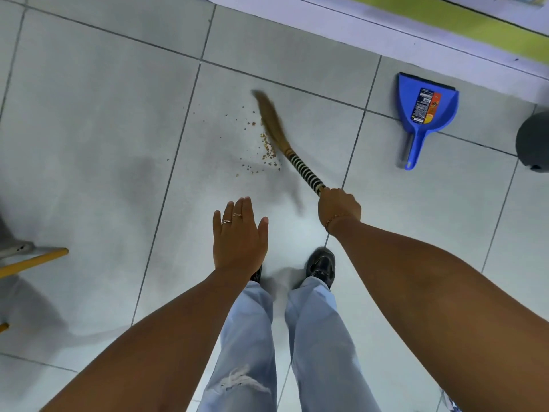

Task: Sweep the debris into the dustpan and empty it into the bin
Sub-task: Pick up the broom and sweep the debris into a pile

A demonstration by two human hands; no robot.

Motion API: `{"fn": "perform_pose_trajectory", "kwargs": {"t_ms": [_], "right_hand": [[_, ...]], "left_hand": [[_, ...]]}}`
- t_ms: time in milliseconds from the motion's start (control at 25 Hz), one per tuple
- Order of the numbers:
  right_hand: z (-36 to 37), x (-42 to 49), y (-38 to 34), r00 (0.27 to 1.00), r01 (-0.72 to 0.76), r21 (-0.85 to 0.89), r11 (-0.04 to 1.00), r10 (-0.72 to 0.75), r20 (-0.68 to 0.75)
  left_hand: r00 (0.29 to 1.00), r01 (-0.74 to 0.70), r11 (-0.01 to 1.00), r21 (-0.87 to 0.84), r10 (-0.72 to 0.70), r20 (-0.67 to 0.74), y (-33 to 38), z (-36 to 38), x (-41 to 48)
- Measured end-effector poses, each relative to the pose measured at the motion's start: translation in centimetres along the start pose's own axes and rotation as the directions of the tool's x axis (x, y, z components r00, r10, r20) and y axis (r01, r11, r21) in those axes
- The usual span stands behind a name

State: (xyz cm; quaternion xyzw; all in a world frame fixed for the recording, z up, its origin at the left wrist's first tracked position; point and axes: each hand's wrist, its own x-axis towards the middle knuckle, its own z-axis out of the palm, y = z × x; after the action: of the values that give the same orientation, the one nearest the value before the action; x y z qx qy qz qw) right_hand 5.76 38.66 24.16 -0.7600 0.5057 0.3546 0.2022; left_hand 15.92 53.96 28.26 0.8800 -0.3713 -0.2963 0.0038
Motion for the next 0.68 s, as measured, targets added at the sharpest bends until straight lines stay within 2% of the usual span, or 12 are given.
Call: {"fn": "perform_pose_trajectory", "kwargs": {"t_ms": [200, 360, 520, 680], "right_hand": [[1.0, -5.5, 4.2, 0.995, 0.098, -0.002, 0.995, -0.098, -0.025], [1.2, -9.3, 3.5, 0.991, 0.117, 0.101, 0.988, -0.109, -0.083], [1.3, -9.9, -6.1, 0.973, 0.216, 0.235, 0.948, -0.191, -0.128], [1.5, -8.8, -19.9, 0.981, 0.182, 0.353, 0.918, -0.193, -0.005]], "left_hand": [[1.0, 0.025, 0.999, 0.021, -0.025, 0.0, 0.0, -0.7, -4.6], [0.999, 0.019, 0.999, 0.049, -0.018, -0.032, -2.4, -2.3, -5.5], [0.992, -0.052, 0.987, 0.151, 0.068, -0.109, -8.7, -5.1, -3.0], [0.991, -0.085, 0.976, 0.202, 0.103, -0.081, -16.1, -7.9, -1.0]]}}
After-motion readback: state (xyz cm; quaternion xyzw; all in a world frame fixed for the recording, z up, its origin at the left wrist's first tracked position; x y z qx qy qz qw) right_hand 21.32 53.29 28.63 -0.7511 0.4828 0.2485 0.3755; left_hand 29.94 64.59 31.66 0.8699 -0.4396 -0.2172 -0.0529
